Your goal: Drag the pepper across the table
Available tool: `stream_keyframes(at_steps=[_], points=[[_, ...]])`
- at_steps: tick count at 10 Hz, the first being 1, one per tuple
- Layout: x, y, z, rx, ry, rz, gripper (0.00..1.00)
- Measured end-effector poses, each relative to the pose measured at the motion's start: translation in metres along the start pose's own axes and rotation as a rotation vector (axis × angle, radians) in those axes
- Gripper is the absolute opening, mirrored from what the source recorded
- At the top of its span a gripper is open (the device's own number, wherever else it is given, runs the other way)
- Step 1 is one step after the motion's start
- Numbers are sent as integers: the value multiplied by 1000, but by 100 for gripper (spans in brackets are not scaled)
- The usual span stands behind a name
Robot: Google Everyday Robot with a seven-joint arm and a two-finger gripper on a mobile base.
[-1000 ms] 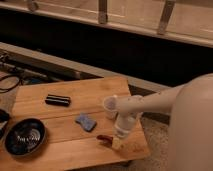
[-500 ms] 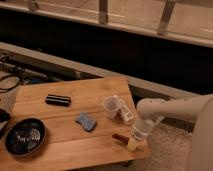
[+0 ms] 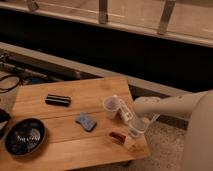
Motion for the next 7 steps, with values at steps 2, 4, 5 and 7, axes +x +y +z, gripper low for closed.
stream_keyframes(at_steps=[2, 4, 5, 7], points=[[5, -2, -1, 1, -1, 3, 9], [-3, -1, 0, 1, 0, -2, 9], [-6, -1, 0, 0, 0, -5, 9], [-1, -2, -1, 2, -1, -2, 9]])
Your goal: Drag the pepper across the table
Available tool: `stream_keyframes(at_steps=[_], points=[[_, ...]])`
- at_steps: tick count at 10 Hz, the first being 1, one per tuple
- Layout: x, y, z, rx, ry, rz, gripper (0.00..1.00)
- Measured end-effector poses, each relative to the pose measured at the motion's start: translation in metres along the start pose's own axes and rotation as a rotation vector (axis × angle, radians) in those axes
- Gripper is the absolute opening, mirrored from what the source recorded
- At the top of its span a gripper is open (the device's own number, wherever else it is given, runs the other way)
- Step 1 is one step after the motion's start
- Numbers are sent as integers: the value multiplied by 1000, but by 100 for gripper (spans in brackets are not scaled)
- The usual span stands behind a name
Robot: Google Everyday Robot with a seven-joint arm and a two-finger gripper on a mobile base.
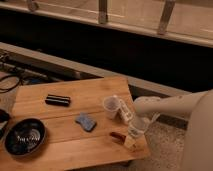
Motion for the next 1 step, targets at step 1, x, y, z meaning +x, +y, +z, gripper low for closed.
stream_keyframes(at_steps=[1], points=[[-2, 0, 0, 0, -1, -3, 9]])
